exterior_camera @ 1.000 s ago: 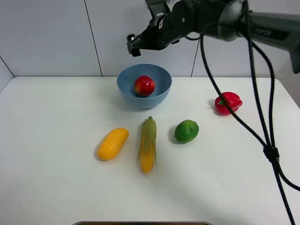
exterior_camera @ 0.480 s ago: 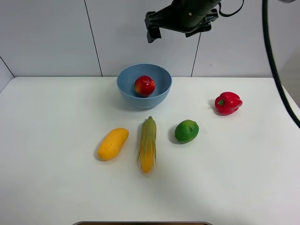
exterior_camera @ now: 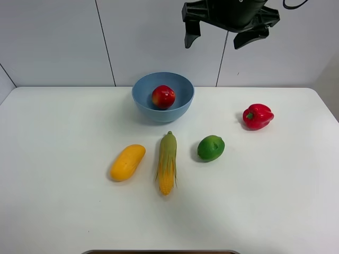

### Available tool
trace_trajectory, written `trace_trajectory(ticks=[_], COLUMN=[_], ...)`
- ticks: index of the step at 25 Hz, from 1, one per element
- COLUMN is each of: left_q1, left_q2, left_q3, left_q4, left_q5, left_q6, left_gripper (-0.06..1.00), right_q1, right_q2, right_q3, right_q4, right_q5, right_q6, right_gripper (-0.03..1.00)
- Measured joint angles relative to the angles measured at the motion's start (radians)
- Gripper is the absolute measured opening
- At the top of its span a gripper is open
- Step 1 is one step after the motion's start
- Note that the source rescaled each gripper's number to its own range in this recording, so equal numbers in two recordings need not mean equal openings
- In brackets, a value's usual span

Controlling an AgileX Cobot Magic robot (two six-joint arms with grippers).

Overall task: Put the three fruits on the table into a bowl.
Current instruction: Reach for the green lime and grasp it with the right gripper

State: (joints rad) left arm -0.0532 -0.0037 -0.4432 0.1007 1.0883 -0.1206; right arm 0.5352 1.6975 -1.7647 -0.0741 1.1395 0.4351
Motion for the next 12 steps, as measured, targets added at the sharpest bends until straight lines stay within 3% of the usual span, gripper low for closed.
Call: trace_trajectory(ticks=[6, 12], left_q1=[0.0, 0.0], left_q2=[0.0, 0.0], left_q3=[0.0, 0.0], left_q4=[0.0, 0.0], left_q5=[0.0, 0.0], left_q6=[0.0, 0.0], left_gripper=[1.0, 1.0], right_q1=[0.002, 0.002], right_q2=[-0.101, -0.196], right_q3=[0.174, 0.389], right_q4=[0.0, 0.0], right_q5=[0.002, -0.104], right_q6=[0.103, 0.265], right_gripper=[1.0, 1.0])
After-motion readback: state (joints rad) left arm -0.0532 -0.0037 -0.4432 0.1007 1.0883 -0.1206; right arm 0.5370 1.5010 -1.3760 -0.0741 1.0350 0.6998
